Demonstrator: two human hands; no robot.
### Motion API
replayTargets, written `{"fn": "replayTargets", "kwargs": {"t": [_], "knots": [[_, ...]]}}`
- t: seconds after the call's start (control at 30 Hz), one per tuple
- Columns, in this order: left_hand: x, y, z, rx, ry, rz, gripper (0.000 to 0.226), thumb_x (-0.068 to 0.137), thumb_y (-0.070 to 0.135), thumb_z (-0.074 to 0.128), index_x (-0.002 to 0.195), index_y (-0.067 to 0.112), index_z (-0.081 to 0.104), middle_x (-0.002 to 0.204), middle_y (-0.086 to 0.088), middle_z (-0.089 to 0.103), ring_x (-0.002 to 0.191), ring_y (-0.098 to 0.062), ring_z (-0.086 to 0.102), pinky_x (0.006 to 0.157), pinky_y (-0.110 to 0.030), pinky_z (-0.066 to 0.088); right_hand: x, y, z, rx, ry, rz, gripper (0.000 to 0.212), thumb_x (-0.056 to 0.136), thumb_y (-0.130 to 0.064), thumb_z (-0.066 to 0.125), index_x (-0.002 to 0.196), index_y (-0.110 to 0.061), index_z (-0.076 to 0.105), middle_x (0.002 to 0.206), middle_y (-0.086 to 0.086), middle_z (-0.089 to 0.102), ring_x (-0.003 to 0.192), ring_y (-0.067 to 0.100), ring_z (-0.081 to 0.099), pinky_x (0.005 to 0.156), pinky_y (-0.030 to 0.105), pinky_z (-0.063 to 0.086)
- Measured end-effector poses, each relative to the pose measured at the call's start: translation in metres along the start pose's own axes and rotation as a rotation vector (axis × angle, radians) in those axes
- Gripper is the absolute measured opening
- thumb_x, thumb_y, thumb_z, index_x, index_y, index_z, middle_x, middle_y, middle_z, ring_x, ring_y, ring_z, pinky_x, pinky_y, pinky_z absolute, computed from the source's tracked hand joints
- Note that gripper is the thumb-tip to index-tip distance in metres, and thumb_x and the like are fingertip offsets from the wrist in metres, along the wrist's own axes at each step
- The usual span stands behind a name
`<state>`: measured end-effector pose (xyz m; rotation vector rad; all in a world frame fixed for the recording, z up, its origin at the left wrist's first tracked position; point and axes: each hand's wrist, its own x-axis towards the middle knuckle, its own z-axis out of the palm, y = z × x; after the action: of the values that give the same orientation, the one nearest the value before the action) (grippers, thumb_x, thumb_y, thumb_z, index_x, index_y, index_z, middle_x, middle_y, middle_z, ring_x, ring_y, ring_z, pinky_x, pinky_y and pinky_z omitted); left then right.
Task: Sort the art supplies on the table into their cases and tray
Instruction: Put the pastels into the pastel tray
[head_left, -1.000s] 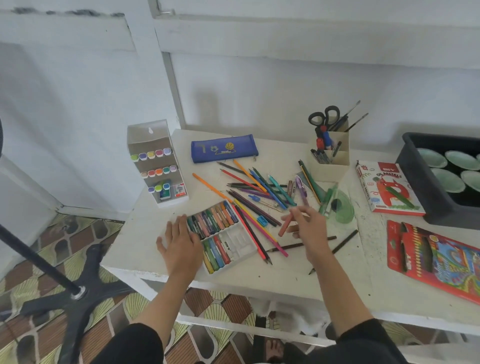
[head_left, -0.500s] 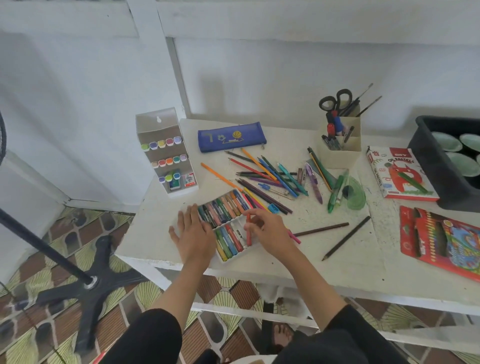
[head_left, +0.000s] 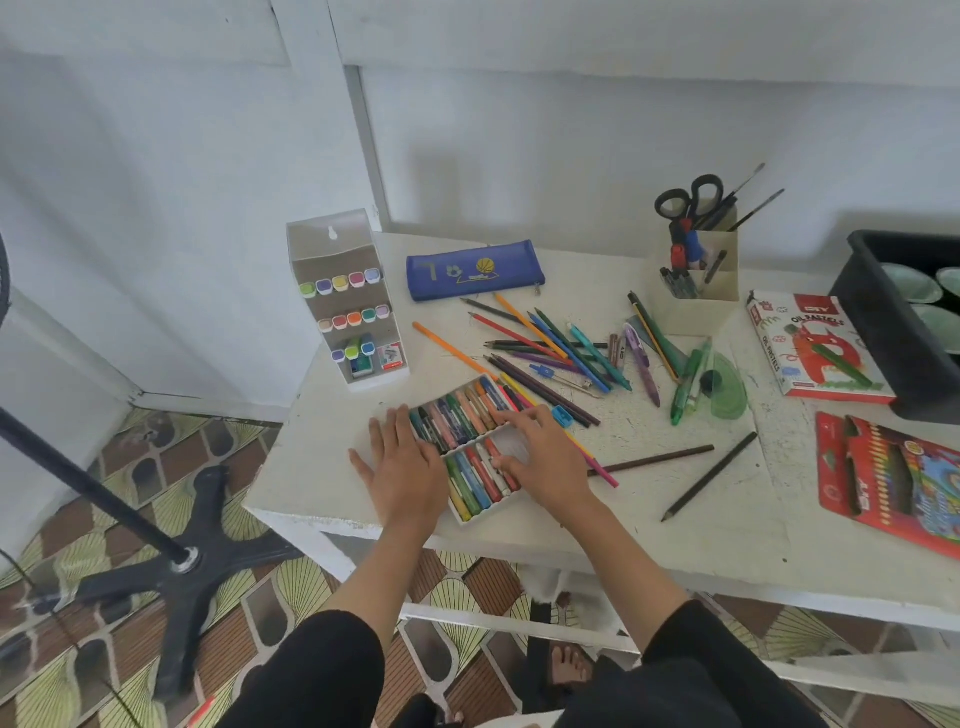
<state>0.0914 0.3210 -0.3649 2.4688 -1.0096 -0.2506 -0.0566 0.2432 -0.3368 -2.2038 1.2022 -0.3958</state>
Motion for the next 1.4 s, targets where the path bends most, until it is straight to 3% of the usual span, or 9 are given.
{"fn": "replayTargets", "kwargs": {"t": [0.33, 0.5, 0.67, 0.83, 0.93, 1.03, 1.17, 1.27, 1.4], "knots": [[0.001, 0.0, 0.001, 0.017, 0.005, -0.012, 0.054, 0.098, 0.024, 0.029, 0.151, 0.02, 0.019, 0.158, 0.002, 0.018, 0.147, -0.016, 0.003, 0.117, -0.048, -0.008, 0.006, 0.003, -0.011, 0.053, -0.112, -0.017, 0.05, 0.083, -0.034, 0.069, 0.129, -0.026, 0.052, 0.122, -0.006, 0.041, 0.094, 0.009, 0.053, 0.076, 0.02, 0.042], [0.001, 0.0, 0.002, 0.021, 0.008, -0.033, 0.053, 0.099, 0.026, 0.029, 0.151, 0.022, 0.02, 0.158, 0.003, 0.019, 0.147, -0.014, 0.004, 0.117, -0.047, -0.007, 0.009, 0.018, -0.055, 0.538, -0.346, 0.07, 0.032, 0.091, -0.011, 0.06, 0.118, -0.028, 0.059, 0.111, -0.003, 0.057, 0.079, 0.008, 0.055, 0.061, 0.013, 0.049], [0.0, 0.004, -0.001, 0.024, 0.018, -0.045, 0.051, 0.1, 0.024, 0.028, 0.151, 0.023, 0.02, 0.158, 0.004, 0.019, 0.147, -0.013, 0.003, 0.118, -0.044, -0.007, 0.033, 0.06, -0.107, 0.605, -0.131, 0.149, 0.022, 0.092, -0.002, 0.054, 0.103, -0.018, 0.065, 0.095, 0.006, 0.068, 0.077, 0.013, 0.064, 0.06, 0.018, 0.053], [-0.001, 0.006, -0.001, 0.032, 0.019, -0.059, 0.05, 0.101, 0.022, 0.024, 0.151, 0.024, 0.018, 0.158, 0.005, 0.018, 0.147, -0.012, 0.002, 0.119, -0.043, -0.006, 0.073, 0.114, -0.134, 0.366, 0.098, 0.164, 0.019, 0.091, -0.003, 0.056, 0.094, -0.019, 0.067, 0.091, 0.008, 0.07, 0.069, 0.016, 0.059, 0.062, 0.026, 0.049], [-0.001, 0.005, -0.001, 0.034, 0.032, -0.059, 0.05, 0.101, 0.022, 0.025, 0.151, 0.024, 0.02, 0.158, 0.005, 0.021, 0.147, -0.012, 0.005, 0.119, -0.043, -0.005, 0.095, 0.128, -0.135, 0.168, 0.111, 0.144, 0.019, 0.088, -0.007, 0.06, 0.102, -0.015, 0.069, 0.102, 0.011, 0.068, 0.083, 0.02, 0.059, 0.079, 0.025, 0.041], [-0.001, 0.005, -0.001, 0.034, 0.037, -0.052, 0.05, 0.101, 0.02, 0.026, 0.15, 0.025, 0.021, 0.157, 0.004, 0.021, 0.147, -0.013, 0.006, 0.119, -0.044, -0.003, 0.108, 0.134, -0.13, 0.013, 0.088, 0.122, 0.029, 0.089, -0.007, 0.059, 0.118, -0.01, 0.064, 0.114, 0.013, 0.06, 0.101, 0.025, 0.056, 0.082, 0.024, 0.035], [-0.001, 0.006, -0.002, 0.055, 0.03, -0.059, 0.052, 0.097, 0.03, 0.015, 0.149, 0.027, 0.021, 0.157, 0.004, 0.021, 0.146, -0.013, 0.007, 0.118, -0.044, -0.003, 0.109, 0.143, -0.122, -0.079, 0.17, 0.145, 0.034, 0.09, 0.001, 0.05, 0.121, -0.01, 0.06, 0.115, 0.016, 0.056, 0.106, 0.032, 0.053, 0.085, 0.035, 0.041], [0.001, 0.006, 0.0, 0.064, 0.024, -0.067, 0.048, 0.101, 0.026, 0.018, 0.149, 0.029, 0.021, 0.156, 0.005, 0.022, 0.146, -0.012, 0.007, 0.118, -0.044, -0.003, 0.111, 0.149, -0.127, -0.155, 0.084, 0.079, 0.036, 0.088, 0.0, 0.053, 0.123, -0.01, 0.059, 0.113, 0.02, 0.052, 0.1, 0.033, 0.052, 0.08, 0.032, 0.038], [0.0, 0.006, 0.0, 0.065, 0.032, -0.075, 0.046, 0.102, 0.025, 0.021, 0.148, 0.028, 0.023, 0.155, 0.005, 0.023, 0.145, -0.012, 0.009, 0.117, -0.044, -0.003, 0.12, 0.149, -0.135, -0.212, -0.119, 0.052, 0.062, 0.082, 0.009, 0.056, 0.138, -0.017, 0.046, 0.115, 0.019, 0.05, 0.092, 0.025, 0.049, 0.083, 0.029, 0.038]]}}
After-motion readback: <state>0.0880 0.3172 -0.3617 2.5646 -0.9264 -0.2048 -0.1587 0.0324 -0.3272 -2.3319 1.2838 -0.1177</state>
